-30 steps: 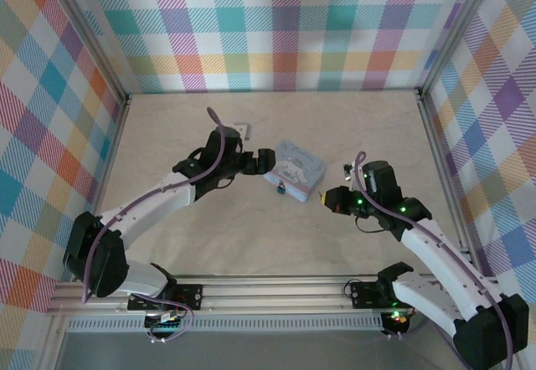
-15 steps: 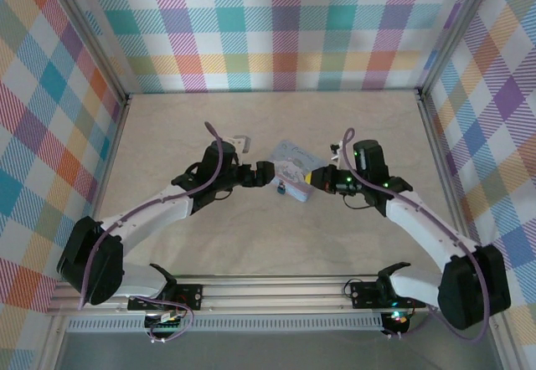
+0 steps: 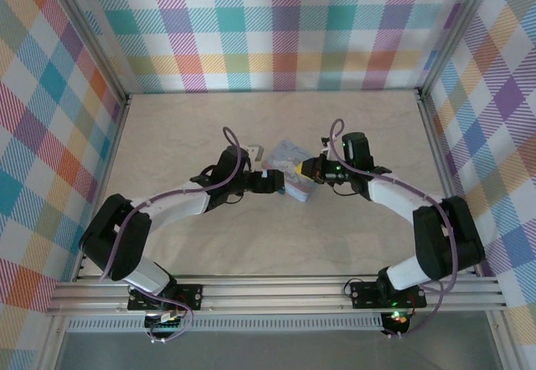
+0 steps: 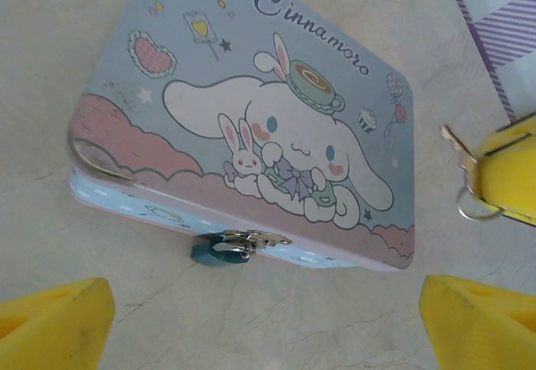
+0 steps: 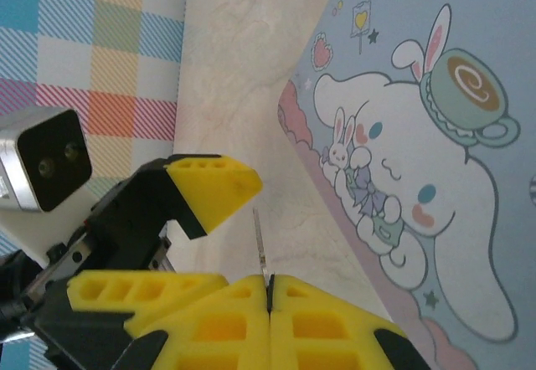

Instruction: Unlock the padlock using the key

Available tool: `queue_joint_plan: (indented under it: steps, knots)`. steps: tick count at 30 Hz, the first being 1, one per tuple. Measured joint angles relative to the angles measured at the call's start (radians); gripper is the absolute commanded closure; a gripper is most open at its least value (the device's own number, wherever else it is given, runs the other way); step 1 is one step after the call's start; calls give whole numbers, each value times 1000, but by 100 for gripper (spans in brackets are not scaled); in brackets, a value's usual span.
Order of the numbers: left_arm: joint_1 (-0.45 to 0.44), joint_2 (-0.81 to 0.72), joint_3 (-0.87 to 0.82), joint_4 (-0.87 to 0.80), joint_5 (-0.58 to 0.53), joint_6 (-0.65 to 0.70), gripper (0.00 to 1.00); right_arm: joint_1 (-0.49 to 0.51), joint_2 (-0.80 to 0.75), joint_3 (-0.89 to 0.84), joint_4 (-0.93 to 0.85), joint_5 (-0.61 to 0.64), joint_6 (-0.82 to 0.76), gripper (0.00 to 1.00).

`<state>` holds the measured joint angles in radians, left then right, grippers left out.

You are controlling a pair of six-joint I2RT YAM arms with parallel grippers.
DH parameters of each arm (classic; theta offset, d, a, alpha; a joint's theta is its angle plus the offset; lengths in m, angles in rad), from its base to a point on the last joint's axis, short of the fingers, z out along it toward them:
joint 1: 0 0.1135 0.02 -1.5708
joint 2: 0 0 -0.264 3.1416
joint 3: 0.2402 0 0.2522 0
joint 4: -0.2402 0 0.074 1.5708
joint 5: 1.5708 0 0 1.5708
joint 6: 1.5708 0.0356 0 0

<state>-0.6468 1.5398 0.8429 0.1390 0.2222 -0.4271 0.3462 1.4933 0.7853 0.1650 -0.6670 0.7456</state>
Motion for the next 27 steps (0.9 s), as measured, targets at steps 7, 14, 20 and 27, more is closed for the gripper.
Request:
queue_joint_plan:
  steps: [7,14,20,27]
  knots:
    - [-18,47,-28,66,8,-22,9,-5,65,-5,66,-7,6,100]
    - [-37,96,-48,117,17,-26,9,-11,109,-26,90,-7,4,100]
    - [-46,134,-48,164,18,-25,9,-11,128,-43,96,-7,-2,100]
    - [-46,155,-48,192,17,-21,11,-12,127,-53,114,-8,-10,100]
